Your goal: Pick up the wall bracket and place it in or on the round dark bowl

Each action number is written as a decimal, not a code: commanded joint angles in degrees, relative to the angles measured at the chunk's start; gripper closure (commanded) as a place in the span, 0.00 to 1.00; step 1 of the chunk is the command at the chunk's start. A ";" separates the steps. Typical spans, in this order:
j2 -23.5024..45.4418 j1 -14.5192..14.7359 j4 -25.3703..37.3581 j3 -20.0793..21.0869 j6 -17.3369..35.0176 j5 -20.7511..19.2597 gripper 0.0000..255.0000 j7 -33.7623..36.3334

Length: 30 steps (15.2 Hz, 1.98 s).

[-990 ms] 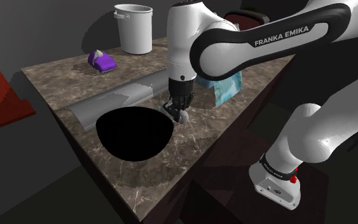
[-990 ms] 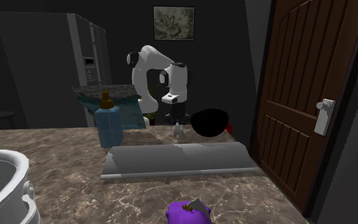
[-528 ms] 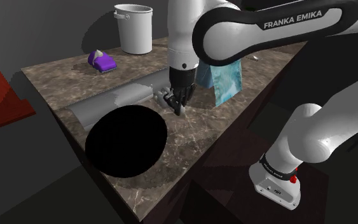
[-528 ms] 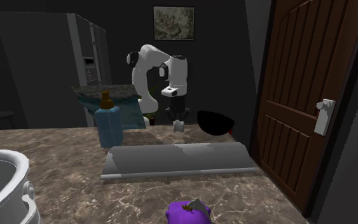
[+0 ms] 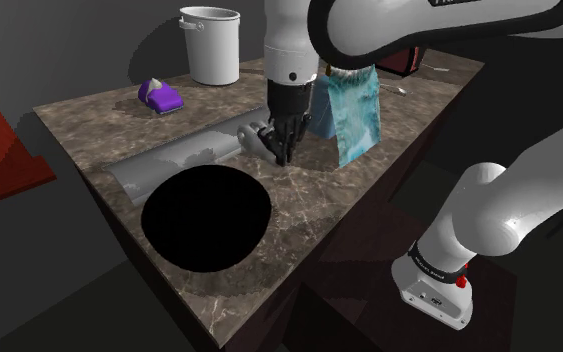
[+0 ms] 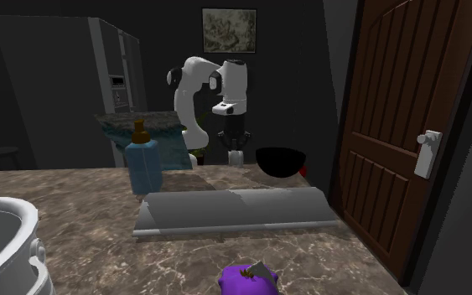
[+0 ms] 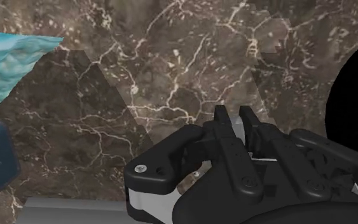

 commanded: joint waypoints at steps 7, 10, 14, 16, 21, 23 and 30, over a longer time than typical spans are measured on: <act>7.01 -1.78 12.07 1.75 -5.28 -6.07 0.00 3.68; 11.07 -2.26 18.62 2.78 -8.18 -9.51 0.00 5.68; 10.48 -2.25 14.95 2.61 -5.04 -9.30 0.00 5.50; 10.27 -2.26 13.21 2.56 -3.48 -9.22 0.00 5.44; 10.14 -2.26 11.87 2.53 -2.26 -9.18 0.00 5.40; 10.14 -2.26 11.87 2.53 -2.26 -9.18 0.00 5.40; 10.14 -2.26 11.88 2.53 -2.27 -9.18 1.00 5.40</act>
